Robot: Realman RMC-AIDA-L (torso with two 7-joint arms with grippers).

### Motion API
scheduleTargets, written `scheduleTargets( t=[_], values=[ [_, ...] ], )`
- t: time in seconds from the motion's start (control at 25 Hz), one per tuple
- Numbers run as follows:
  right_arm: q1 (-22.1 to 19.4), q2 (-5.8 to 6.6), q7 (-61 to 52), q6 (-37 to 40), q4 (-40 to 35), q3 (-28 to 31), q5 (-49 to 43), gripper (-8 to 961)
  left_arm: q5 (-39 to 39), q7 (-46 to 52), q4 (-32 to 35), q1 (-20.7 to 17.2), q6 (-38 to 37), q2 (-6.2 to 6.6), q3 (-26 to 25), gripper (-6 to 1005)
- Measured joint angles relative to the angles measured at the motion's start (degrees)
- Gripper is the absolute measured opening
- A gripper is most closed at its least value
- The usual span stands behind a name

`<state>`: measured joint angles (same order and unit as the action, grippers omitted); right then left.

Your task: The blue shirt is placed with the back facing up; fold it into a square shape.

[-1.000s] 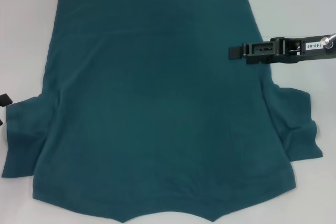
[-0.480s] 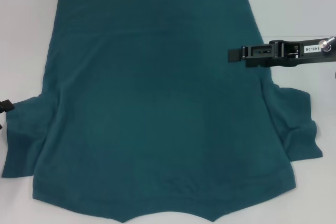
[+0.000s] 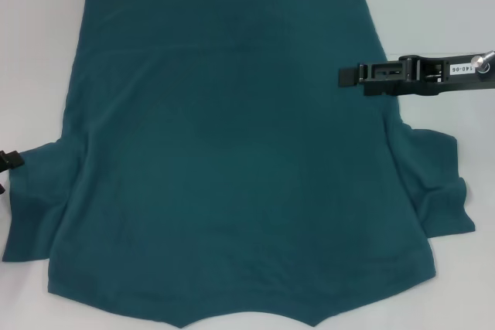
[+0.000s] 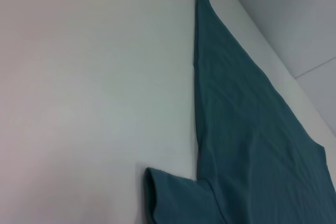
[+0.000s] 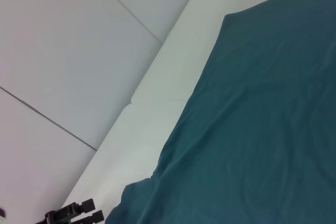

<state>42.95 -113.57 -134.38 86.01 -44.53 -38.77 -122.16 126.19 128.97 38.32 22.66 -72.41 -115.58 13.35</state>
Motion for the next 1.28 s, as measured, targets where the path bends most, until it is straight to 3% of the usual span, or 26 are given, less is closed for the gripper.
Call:
scheduleTargets(
  t=[1.28],
  values=[
    [-0.48, 0.20, -0.35, 0.07, -0.03, 0.19, 0.00, 941, 0.02, -1.16, -3.46, 0.54, 2.64, 0.01, 1.56, 814]
  ],
)
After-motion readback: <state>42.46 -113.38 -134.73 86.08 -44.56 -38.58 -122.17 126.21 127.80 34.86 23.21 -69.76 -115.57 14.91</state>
